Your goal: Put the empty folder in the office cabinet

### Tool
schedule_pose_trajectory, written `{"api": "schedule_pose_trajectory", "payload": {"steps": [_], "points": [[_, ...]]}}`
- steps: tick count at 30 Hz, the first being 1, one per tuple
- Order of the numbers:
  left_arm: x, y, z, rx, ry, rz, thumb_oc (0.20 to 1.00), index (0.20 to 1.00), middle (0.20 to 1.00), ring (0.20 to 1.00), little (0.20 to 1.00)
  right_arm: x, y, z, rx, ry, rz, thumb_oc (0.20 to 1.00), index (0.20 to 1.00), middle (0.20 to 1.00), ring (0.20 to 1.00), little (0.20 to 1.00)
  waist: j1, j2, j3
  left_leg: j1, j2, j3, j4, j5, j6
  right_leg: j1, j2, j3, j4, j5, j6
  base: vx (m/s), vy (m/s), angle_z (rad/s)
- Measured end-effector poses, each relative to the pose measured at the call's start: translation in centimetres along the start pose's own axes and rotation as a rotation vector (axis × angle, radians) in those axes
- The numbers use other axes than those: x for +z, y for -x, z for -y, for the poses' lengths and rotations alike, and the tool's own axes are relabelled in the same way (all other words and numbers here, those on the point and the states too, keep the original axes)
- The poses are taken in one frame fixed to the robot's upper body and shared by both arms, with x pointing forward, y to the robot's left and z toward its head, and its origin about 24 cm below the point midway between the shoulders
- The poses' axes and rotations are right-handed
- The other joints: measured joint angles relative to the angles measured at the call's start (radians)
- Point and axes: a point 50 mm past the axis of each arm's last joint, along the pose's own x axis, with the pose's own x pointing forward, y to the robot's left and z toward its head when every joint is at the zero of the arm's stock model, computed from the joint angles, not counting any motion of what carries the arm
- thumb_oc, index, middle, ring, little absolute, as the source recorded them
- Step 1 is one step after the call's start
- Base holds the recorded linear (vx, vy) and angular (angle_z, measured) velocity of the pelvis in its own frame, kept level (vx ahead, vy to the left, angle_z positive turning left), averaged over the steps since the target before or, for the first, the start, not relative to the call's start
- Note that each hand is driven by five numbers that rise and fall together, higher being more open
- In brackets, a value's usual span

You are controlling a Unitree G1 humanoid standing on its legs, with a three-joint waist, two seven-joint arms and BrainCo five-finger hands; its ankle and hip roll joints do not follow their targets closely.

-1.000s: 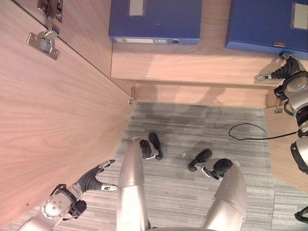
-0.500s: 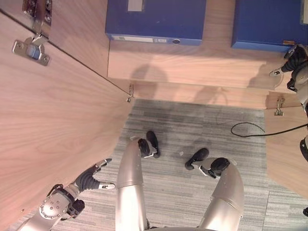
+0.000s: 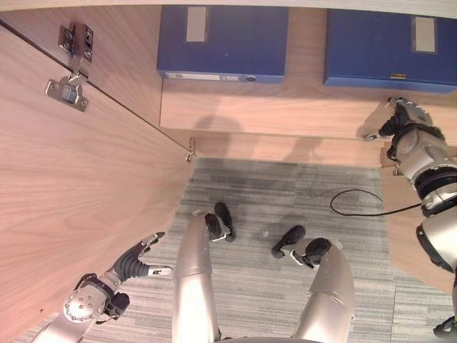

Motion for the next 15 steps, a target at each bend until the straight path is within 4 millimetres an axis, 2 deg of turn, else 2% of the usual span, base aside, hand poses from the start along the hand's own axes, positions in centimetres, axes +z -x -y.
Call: {"api": "schedule_pose_trajectory", "payload": {"steps": [4,9,13,15], "points": [[-0.1,0.0,0.1,-0.005,0.001,-0.007,1.000,1.000,1.000,1.000,1.000,-0.1,0.1,-1.0,0.024,-0.004,-0.020,1.000,1.000,1.000,1.000,1.000,0.005,0.001,-0.021,0.018,-0.009,-0.001,-0.038,0.025,-0.007,0.018,0.002,-0.015,-0.021,0.006,-0.010,-0.02,-0.012,0.09],[-0.3,-0.1,0.6,-0.029,0.005,-0.013,1.000,1.000,1.000,1.000,1.000,0.8,0.3,-2.6,0.057,-0.040,-0.004,1.000,1.000,1.000,1.000,1.000,0.001,0.002,-0.031,0.052,-0.008,-0.005,-0.081,0.051,-0.015,0.055,0.023,-0.033,-0.056,0.012,-0.013,0.00,-0.007,0.00],[-0.8,-0.1,0.6,-0.037,0.008,-0.034,1.000,1.000,1.000,1.000,1.000,0.8,0.8,-5.0,0.116,-0.068,-0.016,1.000,1.000,1.000,1.000,1.000,0.004,0.005,-0.056,0.089,-0.008,-0.007,-0.100,0.056,-0.020,0.096,0.031,-0.044,-0.072,0.013,-0.010,0.03,-0.038,0.03],[-1.0,-0.1,0.6,-0.042,0.009,-0.043,1.000,1.000,1.000,1.000,1.000,1.0,1.4,-7.3,0.176,-0.066,-0.018,1.000,1.000,1.000,1.000,1.000,0.002,0.006,-0.062,0.133,-0.012,-0.010,-0.124,0.060,-0.027,0.147,0.036,-0.058,-0.095,0.011,-0.008,0.03,-0.040,0.08]]}}
